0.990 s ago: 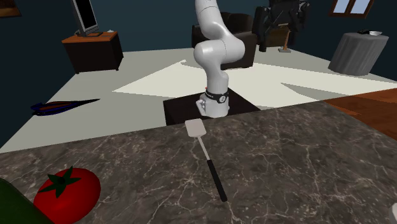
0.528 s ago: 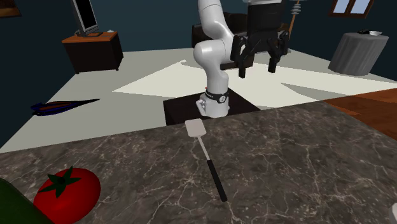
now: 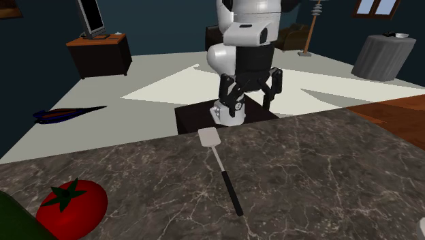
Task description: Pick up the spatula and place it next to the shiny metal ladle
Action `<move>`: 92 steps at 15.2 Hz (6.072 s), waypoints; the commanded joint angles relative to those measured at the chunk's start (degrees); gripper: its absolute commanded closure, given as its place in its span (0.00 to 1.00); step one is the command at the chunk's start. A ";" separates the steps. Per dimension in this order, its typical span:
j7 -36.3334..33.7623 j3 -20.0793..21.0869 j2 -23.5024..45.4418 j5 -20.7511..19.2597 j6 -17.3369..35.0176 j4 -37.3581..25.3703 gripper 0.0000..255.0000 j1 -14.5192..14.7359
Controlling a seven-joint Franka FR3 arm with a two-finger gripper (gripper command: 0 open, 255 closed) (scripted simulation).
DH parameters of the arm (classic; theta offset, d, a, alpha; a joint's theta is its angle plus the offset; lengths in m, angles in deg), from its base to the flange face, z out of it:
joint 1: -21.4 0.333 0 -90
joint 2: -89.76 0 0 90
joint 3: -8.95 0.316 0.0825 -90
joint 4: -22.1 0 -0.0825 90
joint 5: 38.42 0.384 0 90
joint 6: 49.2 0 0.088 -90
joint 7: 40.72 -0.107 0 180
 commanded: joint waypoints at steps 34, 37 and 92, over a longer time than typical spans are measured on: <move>11.14 -9.28 19.55 3.50 18.61 -1.17 1.00 -0.63; 10.38 -8.94 17.78 2.57 16.03 -2.13 1.00 -0.84; -38.78 21.14 40.06 4.28 -3.14 -42.51 1.00 20.46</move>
